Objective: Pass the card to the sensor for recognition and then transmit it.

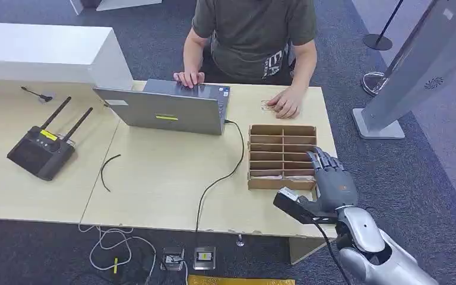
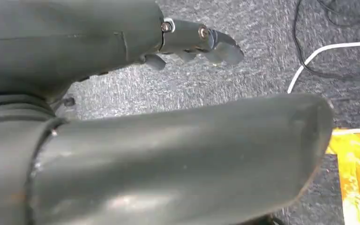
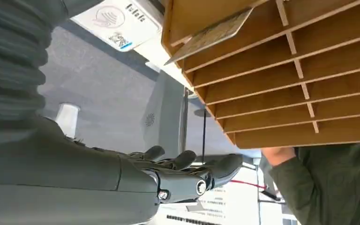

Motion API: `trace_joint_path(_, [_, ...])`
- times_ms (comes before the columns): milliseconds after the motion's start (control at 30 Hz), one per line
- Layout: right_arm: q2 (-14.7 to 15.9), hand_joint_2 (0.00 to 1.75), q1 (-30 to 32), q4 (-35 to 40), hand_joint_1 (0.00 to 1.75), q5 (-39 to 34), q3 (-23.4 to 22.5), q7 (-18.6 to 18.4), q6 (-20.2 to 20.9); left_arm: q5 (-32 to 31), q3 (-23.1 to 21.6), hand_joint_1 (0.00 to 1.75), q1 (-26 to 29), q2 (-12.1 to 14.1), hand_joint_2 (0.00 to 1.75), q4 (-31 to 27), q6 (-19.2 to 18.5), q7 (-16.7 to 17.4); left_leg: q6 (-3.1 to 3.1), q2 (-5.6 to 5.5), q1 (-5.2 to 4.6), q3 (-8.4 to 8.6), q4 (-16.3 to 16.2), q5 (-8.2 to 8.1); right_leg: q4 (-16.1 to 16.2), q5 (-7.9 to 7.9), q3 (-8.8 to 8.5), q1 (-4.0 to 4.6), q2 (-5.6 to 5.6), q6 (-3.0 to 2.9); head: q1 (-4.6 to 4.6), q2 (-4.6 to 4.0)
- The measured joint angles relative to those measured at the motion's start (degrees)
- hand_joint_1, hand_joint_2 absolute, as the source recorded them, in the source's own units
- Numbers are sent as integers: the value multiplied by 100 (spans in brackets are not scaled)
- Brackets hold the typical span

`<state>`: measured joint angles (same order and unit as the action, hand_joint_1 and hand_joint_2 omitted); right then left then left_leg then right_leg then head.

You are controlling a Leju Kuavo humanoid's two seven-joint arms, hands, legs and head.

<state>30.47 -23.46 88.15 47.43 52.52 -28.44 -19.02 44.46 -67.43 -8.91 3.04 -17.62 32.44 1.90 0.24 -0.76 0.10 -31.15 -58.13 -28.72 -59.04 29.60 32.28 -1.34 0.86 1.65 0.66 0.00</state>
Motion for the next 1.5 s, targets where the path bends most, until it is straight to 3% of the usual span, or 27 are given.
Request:
trace_joint_path(367, [-140, 175, -11, -227, 0, 114, -5, 11, -22, 105, 87, 0, 22, 0, 0, -7, -2, -2, 0, 0, 0, 0, 0, 0, 0, 0, 0, 0, -1, 0, 0, 0])
trace_joint_path(733, [-245, 175, -59, -341, 0, 382, 0, -144, -424, 594, 374, 0, 106, -66, 0, -11, -2, -275, 0, 0, 0, 0, 0, 0, 0, 0, 0, 0, -1, 0, 0, 0])
trace_joint_path(967, [-282, 175, -57, -450, 0, 1213, 6, -380, -424, 288, 409, 0, 78, -68, 0, -11, 35, -166, 0, 1, 0, 1, 0, 0, 0, 0, 0, 0, -2, 0, 0, -2])
trace_joint_path(1500, [-413, 175, 13, -763, 0, 1264, 0, -343, -439, 721, 481, 0, 83, -99, 0, -13, 37, -304, 0, 1, 0, 1, 0, 0, 0, 0, 1, 0, -3, 0, 0, 0])
